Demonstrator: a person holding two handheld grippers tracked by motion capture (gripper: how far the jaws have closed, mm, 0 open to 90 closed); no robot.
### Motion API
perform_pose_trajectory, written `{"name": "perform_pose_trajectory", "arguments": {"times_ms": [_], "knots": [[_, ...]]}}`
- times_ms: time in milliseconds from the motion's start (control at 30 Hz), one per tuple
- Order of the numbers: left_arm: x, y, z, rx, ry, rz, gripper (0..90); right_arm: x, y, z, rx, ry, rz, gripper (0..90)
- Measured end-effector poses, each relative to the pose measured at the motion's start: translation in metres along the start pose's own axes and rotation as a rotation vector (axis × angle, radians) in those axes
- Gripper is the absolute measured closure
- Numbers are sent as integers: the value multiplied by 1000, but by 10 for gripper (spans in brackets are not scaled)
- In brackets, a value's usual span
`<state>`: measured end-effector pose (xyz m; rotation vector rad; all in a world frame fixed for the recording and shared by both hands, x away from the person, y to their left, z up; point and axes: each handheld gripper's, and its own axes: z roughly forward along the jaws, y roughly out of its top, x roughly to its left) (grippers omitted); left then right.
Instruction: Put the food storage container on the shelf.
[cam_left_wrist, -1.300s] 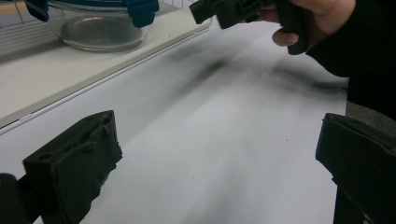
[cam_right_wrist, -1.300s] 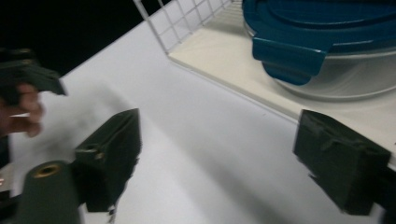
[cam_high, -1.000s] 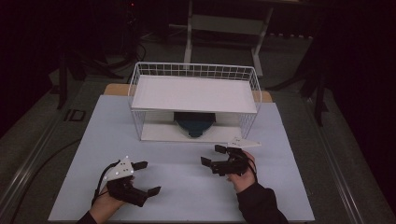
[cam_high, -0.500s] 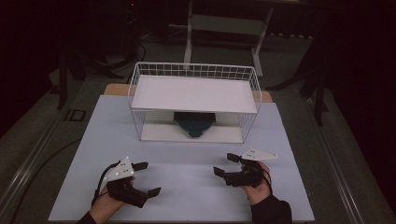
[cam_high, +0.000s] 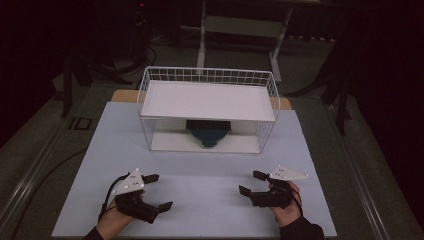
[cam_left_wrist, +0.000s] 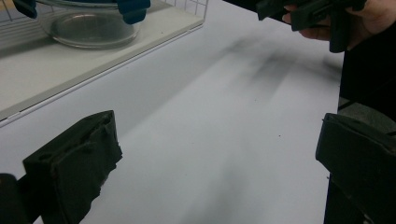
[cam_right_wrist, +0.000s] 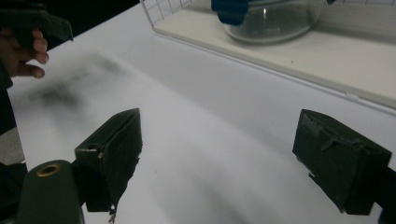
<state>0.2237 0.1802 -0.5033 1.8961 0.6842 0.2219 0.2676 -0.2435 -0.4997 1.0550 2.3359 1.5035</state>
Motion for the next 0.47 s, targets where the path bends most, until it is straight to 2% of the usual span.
{"name": "perform_pose_trajectory", "arguments": {"times_ms": [167,467], "knots": [[0,0,0,6,-3,2,0,-2,-5,1,25,-3,1,156],[0,0,0,2,-5,2,0,-3,-5,3,30,3,4,156]]}}
